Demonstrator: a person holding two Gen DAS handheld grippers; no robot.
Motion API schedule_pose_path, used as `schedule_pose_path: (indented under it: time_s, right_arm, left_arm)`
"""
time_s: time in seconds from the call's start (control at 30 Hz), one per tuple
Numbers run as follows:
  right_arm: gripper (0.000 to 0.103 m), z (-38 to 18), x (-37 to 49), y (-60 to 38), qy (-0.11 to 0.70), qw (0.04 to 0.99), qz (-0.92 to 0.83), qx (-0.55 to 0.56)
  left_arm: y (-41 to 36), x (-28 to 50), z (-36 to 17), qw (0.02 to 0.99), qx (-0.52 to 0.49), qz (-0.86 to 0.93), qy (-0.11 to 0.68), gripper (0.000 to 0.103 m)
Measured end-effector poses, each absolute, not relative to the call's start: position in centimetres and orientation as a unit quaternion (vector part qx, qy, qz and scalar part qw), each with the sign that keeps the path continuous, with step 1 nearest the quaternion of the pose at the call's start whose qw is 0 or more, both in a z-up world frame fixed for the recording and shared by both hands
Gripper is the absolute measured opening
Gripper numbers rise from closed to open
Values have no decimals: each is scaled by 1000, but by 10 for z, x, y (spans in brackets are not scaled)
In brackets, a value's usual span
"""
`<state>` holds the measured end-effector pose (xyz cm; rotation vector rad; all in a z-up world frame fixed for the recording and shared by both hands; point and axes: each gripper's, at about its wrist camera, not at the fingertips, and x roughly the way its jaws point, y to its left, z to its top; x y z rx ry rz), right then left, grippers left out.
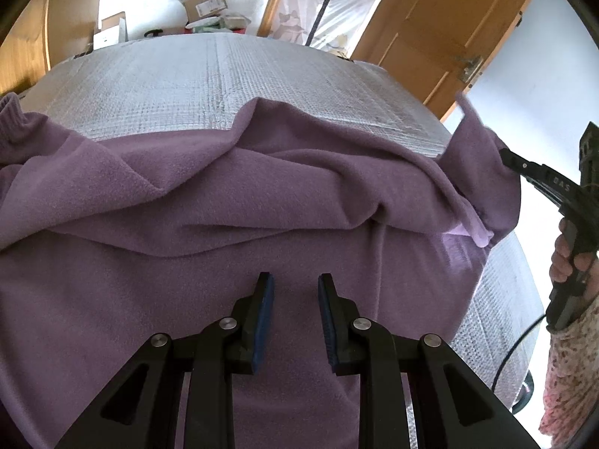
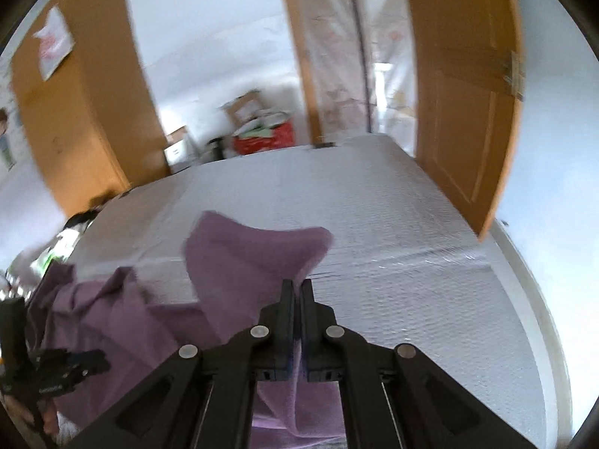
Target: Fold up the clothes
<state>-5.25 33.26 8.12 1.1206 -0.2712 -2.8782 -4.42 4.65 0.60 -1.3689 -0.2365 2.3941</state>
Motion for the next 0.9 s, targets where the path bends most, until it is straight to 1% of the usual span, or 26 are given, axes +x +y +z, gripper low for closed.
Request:
schedule_pose_path:
  time_s: [0.27,0.4,0.47,0.7,0.9]
  right_arm:
    - [2,66,-47,370,-96,-82,-925,358]
    - [3,61,-46,379,-82,-118,-920,365]
    - [3,58,-46,377,-58,-133,-917,371]
    - [3,50,-48,380,-52,-158,-905,391]
    - [3,71,-32,364,-41,-126,-932,337]
  left_arm:
    - [46,-46,5,186,-486,850,-84,25]
    - [46,-47,4,186,-486,850,-85,25]
    - [46,-48,4,186,-486,850,-84,25]
    - [47,-47,4,186,-484,851,-80,25]
    - [47,-47,5,185,-484,852,-78,25]
